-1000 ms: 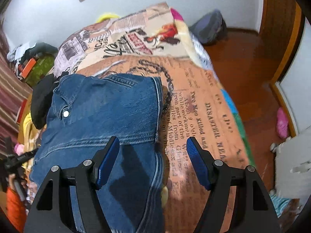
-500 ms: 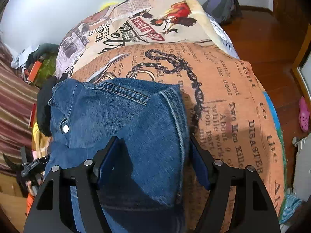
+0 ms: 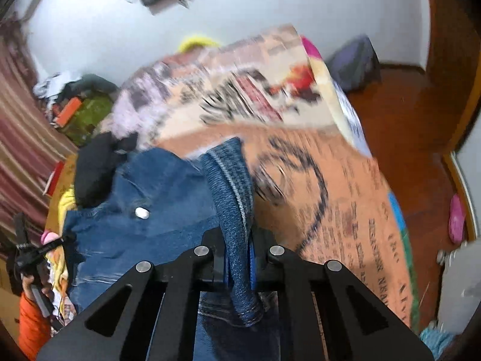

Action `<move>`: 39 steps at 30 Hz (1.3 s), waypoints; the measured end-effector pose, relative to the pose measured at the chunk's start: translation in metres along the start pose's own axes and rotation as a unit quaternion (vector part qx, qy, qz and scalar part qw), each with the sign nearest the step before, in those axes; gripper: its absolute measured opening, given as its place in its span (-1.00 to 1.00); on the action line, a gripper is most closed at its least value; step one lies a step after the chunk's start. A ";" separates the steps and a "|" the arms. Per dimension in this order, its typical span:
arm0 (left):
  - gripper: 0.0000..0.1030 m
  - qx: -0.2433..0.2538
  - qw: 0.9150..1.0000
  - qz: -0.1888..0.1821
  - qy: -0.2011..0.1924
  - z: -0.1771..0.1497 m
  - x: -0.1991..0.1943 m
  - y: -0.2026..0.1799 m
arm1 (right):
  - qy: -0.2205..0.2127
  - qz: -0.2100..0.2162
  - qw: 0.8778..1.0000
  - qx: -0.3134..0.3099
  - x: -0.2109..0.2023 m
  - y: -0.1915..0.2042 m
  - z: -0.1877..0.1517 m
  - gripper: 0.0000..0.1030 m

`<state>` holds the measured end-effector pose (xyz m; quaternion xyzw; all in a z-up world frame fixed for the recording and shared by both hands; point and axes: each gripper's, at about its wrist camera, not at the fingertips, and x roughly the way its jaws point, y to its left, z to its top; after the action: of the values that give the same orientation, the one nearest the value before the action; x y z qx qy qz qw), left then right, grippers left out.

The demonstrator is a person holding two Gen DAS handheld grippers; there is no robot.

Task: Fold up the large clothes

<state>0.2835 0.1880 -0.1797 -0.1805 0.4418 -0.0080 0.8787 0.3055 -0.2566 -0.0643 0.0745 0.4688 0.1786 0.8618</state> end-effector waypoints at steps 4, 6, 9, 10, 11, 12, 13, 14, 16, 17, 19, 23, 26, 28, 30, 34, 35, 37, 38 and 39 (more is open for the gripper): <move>-0.91 0.045 0.998 -0.011 -0.048 0.026 -0.041 -0.033 | -0.027 0.006 0.999 -0.046 -0.022 0.031 0.016 -0.86; -0.91 0.063 0.995 -0.015 -0.069 0.041 -0.057 -0.050 | -0.036 0.020 0.998 -0.050 -0.028 0.041 0.029 -0.86; -0.91 0.089 0.990 -0.011 -0.106 0.058 -0.075 -0.067 | -0.067 0.025 0.995 -0.064 -0.037 0.054 0.051 -0.86; -0.91 0.092 0.989 -0.009 -0.114 0.062 -0.078 -0.070 | -0.073 0.025 0.995 -0.066 -0.037 0.056 0.055 -0.86; -0.91 0.094 0.988 -0.007 -0.125 0.068 -0.080 -0.072 | -0.082 0.023 0.994 -0.067 -0.037 0.057 0.061 -0.86; -0.91 0.097 0.986 -0.004 -0.132 0.074 -0.079 -0.072 | -0.087 0.019 0.994 -0.069 -0.036 0.058 0.067 -0.87; -0.91 0.098 0.986 0.004 -0.135 0.079 -0.076 -0.070 | -0.090 0.014 0.993 -0.070 -0.032 0.057 0.072 -0.87; -0.91 0.097 0.986 0.012 -0.133 0.085 -0.068 -0.065 | -0.091 0.005 0.994 -0.066 -0.025 0.054 0.079 -0.87; -0.91 0.091 0.988 0.024 -0.120 0.094 -0.052 -0.055 | -0.082 -0.006 0.995 -0.053 -0.009 0.045 0.088 -0.86; -0.91 0.087 0.990 0.037 -0.107 0.100 -0.034 -0.048 | -0.073 -0.012 0.996 -0.045 0.002 0.038 0.091 -0.86; -0.94 0.088 0.989 0.066 -0.100 0.102 -0.018 -0.038 | -0.057 -0.024 0.998 -0.033 0.018 0.029 0.093 -0.86; -1.00 0.073 0.985 0.117 -0.102 0.106 0.012 -0.007 | -0.017 -0.072 0.997 -0.023 0.065 0.001 0.087 -0.86; -1.00 0.058 0.985 0.140 -0.077 0.106 0.028 0.012 | 0.006 -0.078 0.997 -0.006 0.087 -0.019 0.081 -0.86; -1.00 0.061 0.985 0.147 -0.060 0.103 0.037 0.020 | 0.016 -0.079 0.997 -0.001 0.097 -0.030 0.074 -0.85; -1.00 0.062 0.986 0.146 -0.053 0.097 0.040 0.022 | 0.017 -0.082 0.996 -0.008 0.100 -0.032 0.069 -0.83; -1.00 0.070 0.986 0.144 -0.055 0.081 0.040 0.016 | -0.002 -0.104 0.994 -0.039 0.092 -0.022 0.062 -0.79; -1.00 0.075 0.985 0.146 -0.057 0.078 0.040 0.013 | -0.007 -0.109 0.993 -0.044 0.088 -0.020 0.060 -0.79; -0.99 0.086 0.984 0.145 -0.056 0.070 0.036 0.004 | -0.014 -0.115 0.992 -0.055 0.077 -0.015 0.058 -0.77; -0.98 0.090 0.984 0.142 -0.055 0.067 0.035 0.002 | -0.017 -0.116 0.991 -0.058 0.072 -0.013 0.056 -0.74; -0.97 0.093 0.985 0.138 -0.055 0.063 0.031 -0.002 | -0.020 -0.116 0.991 -0.061 0.066 -0.011 0.055 -0.70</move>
<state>0.3524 0.1999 -0.1688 -0.0354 0.4107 0.0817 0.9074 0.3864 -0.2402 -0.0890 -0.0292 0.4455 0.1043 0.8887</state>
